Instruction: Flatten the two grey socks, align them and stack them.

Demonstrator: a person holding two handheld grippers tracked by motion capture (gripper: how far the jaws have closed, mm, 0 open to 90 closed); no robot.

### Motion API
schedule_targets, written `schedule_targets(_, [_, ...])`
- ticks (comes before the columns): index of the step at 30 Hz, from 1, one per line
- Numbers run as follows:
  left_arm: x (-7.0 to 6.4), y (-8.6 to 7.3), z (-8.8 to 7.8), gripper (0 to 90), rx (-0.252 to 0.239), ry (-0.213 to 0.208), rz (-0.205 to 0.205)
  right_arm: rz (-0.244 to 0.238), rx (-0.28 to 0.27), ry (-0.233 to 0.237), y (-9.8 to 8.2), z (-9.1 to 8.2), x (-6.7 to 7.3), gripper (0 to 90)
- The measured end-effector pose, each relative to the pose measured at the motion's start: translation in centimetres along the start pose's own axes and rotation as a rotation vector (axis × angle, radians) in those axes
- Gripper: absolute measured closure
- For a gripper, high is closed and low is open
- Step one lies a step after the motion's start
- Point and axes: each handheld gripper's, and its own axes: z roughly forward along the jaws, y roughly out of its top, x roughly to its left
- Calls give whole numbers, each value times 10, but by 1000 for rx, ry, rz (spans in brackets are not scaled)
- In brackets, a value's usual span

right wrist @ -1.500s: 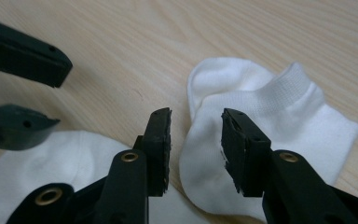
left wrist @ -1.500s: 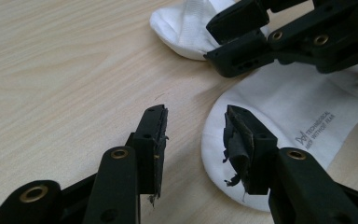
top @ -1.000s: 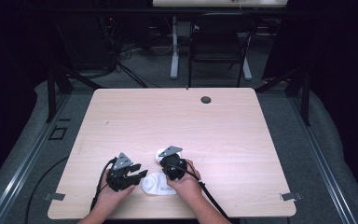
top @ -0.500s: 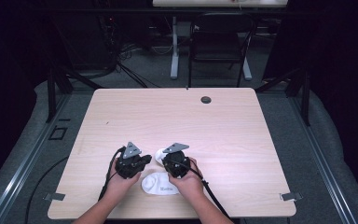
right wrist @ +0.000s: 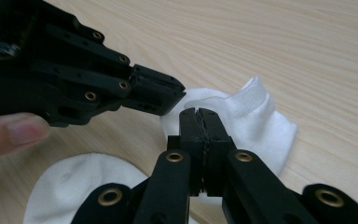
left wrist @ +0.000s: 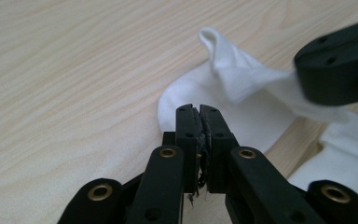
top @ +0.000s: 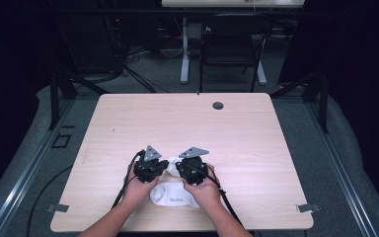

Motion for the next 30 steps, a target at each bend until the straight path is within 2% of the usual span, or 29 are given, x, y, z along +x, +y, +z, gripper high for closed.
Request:
schedule_targets(8, [4, -8, 4, 776, 30, 1, -5, 4, -22, -4, 1, -8, -8, 900])
schedule_targets(14, [4, -12, 5, 730, 49, 2, 16, 13, -40, -26, 0, -14, -15, 900])
schedule_targets(18, [5, -14, 6, 698, 61, -4, 13, 23, -36, -44, -3, -18, -24, 900])
schedule_targets(25, [6, -16, 6, 686, 55, -4, 19, 50, -38, -67, -9, -24, -37, 900])
schedule_targets(30, [4, -17, 5, 688, 50, 6, 42, 75, -34, -87, -16, -27, -47, 900])
